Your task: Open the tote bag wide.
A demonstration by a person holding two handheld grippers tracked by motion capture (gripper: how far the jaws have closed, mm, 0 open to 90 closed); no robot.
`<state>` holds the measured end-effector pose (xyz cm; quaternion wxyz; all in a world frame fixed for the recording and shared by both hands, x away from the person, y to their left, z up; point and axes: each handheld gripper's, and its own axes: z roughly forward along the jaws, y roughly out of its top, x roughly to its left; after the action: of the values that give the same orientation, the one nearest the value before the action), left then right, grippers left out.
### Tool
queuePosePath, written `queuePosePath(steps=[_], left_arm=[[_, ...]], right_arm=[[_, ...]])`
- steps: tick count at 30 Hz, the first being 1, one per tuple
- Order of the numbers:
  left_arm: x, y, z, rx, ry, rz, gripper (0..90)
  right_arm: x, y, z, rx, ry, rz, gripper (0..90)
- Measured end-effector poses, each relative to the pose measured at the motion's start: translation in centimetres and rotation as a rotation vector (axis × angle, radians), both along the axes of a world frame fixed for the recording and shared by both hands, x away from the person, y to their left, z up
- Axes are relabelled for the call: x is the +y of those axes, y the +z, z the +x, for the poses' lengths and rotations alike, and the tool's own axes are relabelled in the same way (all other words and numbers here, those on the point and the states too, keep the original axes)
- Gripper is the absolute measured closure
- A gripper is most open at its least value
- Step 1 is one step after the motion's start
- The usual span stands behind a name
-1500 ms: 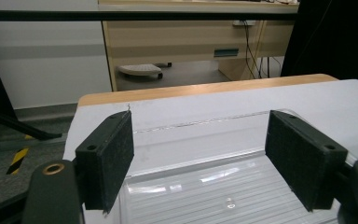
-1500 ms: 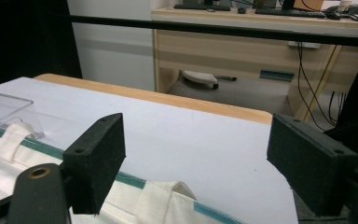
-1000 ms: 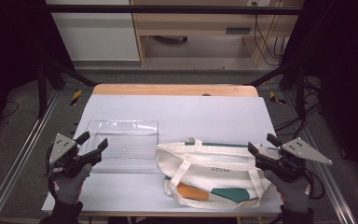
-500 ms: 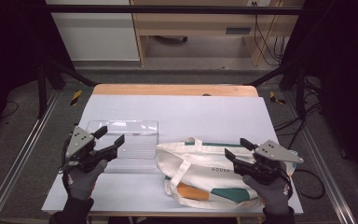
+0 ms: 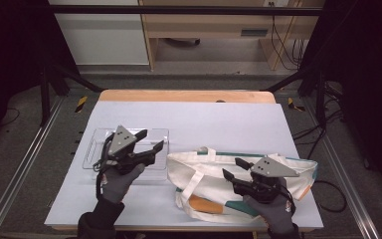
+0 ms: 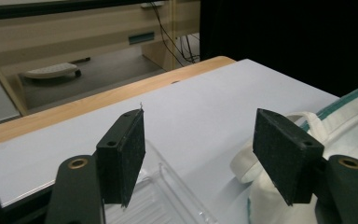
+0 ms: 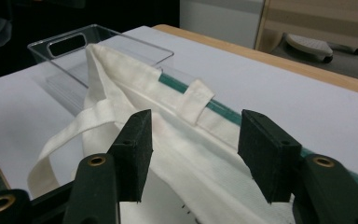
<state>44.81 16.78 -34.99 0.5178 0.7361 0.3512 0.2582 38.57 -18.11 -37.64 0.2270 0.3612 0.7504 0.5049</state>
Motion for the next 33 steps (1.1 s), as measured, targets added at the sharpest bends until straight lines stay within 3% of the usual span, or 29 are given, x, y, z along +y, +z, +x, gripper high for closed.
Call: queuePosePath(steps=[4,9,13,19,24,29,33], left_arm=[[-2.6,-0.2,0.7,0.019,-0.046,0.041,34.0],[-4.6,-0.9,1.5,0.063,-0.098,0.056,33.8],[-5.5,-1.8,2.1,0.116,-0.142,0.067,33.4],[-6.3,-3.3,2.3,0.154,-0.179,0.132,36.7],[-6.3,-4.0,2.4,0.199,-0.2,0.145,51.3],[-6.4,-4.3,2.4,0.255,-0.196,0.176,72.9],[-6.4,-4.3,2.4,0.278,-0.203,0.161,86.4]], right_arm=[[0.4,-0.6,-0.1,0.016,0.02,0.0,44.8],[0.7,-1.0,-0.2,0.029,0.038,-0.003,42.9],[1.2,-1.5,-0.2,0.044,0.057,-0.017,40.9],[1.8,-2.3,0.1,0.06,0.067,-0.035,42.3],[2.3,-2.9,0.2,0.075,0.068,-0.069,51.4],[2.6,-3.2,0.3,0.109,0.079,-0.086,70.5],[2.6,-3.3,0.4,0.144,0.099,-0.085,82.4]])
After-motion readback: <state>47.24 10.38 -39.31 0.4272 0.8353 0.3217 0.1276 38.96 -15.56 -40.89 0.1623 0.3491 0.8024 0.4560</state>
